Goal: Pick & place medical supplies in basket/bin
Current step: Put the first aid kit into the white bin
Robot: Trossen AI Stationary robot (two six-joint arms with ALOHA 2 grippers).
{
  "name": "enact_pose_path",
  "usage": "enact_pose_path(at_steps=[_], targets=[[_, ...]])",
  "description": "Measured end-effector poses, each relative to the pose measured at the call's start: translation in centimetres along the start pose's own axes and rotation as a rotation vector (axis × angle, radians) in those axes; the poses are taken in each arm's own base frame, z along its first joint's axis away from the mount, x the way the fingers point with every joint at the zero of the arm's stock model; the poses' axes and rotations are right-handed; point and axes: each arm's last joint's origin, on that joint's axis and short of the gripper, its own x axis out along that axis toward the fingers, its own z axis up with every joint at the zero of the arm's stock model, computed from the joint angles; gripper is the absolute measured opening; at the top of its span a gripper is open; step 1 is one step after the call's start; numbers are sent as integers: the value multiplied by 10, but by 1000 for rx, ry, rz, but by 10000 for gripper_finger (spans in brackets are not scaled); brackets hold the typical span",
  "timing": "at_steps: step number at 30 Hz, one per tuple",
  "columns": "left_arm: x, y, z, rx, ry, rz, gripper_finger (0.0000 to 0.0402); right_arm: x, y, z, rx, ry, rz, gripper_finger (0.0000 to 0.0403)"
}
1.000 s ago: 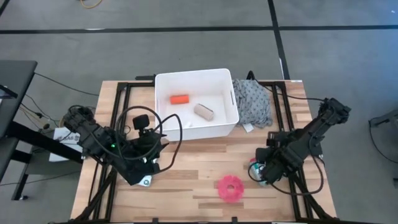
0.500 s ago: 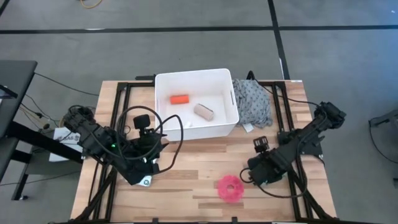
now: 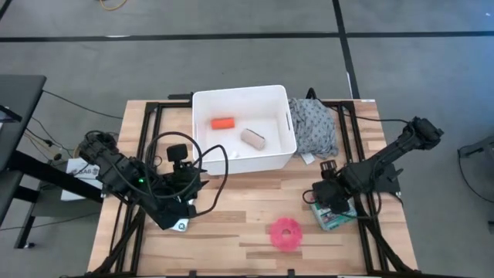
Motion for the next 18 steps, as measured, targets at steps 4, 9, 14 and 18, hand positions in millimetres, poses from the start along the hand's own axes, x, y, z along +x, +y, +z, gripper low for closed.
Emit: enact_pose_path(at_steps=[4,9,14,18], targets=[[0,0,0,-5,-3,4,117,8,0,0,-34,-7,52,249],[0,1,1,-6,-20,35,117,20,-2,-3,-56,23,35,249],[0,1,1,-4,-24,45,117,24,-2,-1,-39,4,43,249],[0,1,1,-4,-24,45,117,24,-2,-1,-39,3,41,249]])
